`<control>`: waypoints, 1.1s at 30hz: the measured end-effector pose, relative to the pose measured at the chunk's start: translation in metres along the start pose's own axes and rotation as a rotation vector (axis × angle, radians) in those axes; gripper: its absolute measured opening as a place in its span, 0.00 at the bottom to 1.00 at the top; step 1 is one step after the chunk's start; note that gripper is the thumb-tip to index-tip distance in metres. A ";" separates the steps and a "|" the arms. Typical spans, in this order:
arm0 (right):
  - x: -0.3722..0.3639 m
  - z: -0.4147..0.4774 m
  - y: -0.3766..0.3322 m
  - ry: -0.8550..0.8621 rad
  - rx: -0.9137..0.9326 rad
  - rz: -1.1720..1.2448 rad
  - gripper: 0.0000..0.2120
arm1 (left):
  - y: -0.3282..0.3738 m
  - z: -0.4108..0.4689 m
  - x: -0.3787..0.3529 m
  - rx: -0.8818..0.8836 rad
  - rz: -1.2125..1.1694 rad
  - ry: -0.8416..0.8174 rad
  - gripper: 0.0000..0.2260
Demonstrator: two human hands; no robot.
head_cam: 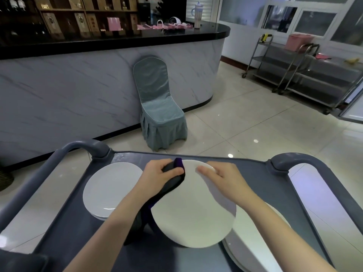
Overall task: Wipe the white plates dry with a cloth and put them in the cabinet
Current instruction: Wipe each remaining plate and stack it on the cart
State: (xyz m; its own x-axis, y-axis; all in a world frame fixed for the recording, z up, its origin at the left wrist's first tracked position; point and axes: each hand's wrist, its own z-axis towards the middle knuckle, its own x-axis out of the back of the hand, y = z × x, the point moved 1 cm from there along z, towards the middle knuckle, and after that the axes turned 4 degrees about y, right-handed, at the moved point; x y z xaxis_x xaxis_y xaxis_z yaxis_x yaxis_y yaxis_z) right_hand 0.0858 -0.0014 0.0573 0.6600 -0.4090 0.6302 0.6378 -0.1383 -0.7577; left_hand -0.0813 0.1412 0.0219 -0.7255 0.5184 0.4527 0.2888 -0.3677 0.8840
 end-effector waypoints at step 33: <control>-0.013 -0.038 0.005 0.076 0.794 -0.800 0.29 | -0.016 -0.003 0.019 0.771 -0.700 0.183 0.14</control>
State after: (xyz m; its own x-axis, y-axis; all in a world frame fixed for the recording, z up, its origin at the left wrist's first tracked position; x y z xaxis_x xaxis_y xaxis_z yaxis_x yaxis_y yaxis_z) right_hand 0.0652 -0.0316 0.0387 -0.0598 -0.5176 0.8535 0.9560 0.2163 0.1982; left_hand -0.1016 0.1547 0.0158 -0.9482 0.2777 -0.1544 0.0421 0.5914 0.8053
